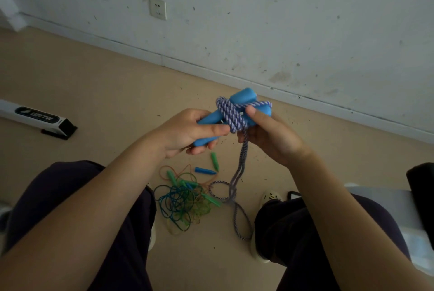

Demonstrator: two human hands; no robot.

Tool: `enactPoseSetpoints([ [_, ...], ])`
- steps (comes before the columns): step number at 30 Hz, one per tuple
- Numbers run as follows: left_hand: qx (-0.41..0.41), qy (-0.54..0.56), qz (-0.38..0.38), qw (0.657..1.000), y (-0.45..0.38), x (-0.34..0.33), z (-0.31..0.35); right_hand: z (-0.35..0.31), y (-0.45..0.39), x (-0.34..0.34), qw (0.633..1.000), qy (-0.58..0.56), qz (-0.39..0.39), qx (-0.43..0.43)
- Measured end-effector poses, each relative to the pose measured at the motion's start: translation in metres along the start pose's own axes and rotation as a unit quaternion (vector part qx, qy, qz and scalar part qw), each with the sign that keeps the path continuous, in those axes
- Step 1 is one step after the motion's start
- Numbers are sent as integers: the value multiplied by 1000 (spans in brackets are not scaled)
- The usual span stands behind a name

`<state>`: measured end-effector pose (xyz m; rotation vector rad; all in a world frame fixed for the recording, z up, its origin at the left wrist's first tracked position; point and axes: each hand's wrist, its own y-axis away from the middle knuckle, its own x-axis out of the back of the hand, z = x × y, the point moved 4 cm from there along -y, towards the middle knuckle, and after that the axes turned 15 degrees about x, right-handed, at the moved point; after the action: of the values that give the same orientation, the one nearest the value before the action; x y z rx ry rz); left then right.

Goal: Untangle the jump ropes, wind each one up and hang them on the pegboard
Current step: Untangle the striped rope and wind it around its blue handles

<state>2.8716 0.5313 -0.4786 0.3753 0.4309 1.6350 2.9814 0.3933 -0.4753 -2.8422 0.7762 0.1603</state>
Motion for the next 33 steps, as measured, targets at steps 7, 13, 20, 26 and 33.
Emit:
enactPoseSetpoints([
  [7, -31, 80, 81, 993, -3, 8, 2, 11, 1, -15, 992, 105, -67, -31],
  [13, -38, 96, 78, 992, -1, 8, 5, 11, -1, -8, 991, 134, 9, -17],
  [20, -49, 66, 200, 976, -3, 11, 2, 17, -1, -15, 964, 267, 18, 3],
  [26, -70, 35, 281, 956, 4, 22, 6, 32, 2, -23, 975, 214, -9, -64],
  [33, -62, -13, 309, 949, 6, 29, 5, 12, -3, -7, 953, 302, 12, -14],
])
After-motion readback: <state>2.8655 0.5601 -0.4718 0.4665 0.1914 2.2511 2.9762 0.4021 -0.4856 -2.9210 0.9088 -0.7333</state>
